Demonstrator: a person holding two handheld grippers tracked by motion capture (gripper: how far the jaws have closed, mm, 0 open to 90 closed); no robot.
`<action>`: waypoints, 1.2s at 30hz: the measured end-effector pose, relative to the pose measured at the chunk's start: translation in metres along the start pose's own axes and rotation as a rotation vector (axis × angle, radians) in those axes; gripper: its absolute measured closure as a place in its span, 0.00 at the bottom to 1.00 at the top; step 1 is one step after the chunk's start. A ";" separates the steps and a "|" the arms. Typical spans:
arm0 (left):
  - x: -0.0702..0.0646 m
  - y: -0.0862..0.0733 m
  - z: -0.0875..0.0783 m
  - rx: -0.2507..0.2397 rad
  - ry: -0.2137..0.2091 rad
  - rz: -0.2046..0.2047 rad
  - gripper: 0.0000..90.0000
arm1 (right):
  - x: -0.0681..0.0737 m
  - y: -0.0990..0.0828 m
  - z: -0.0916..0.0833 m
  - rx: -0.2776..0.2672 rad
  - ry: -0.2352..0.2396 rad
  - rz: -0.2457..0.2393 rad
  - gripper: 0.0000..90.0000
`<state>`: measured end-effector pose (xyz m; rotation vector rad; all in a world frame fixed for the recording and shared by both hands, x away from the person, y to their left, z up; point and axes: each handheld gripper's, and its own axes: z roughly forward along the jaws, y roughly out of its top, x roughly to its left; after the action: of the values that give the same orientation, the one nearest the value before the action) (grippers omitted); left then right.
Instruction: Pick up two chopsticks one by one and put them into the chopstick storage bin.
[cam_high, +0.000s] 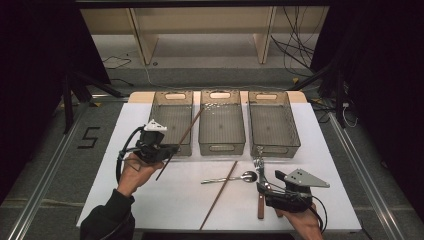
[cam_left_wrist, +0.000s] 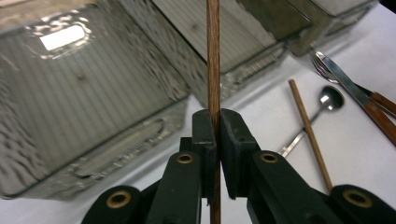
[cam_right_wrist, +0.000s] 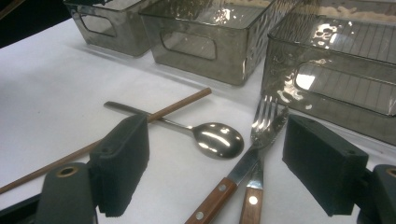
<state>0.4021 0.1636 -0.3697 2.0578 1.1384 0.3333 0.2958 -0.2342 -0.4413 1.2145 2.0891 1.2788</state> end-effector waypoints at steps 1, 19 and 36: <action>0.004 0.002 0.000 -0.004 0.004 -0.009 0.94 | 0.000 0.000 0.000 0.000 -0.001 -0.001 0.26; 0.051 0.035 0.009 -0.057 0.042 -0.064 0.94 | -0.001 0.000 0.000 -0.001 0.001 0.002 0.26; 0.082 0.053 0.042 -0.061 0.080 -0.086 0.94 | -0.002 -0.001 0.000 0.003 0.004 0.009 0.26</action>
<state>0.5043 0.1924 -0.3707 1.9514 1.2454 0.4066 0.2963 -0.2359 -0.4427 1.2252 2.0914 1.2837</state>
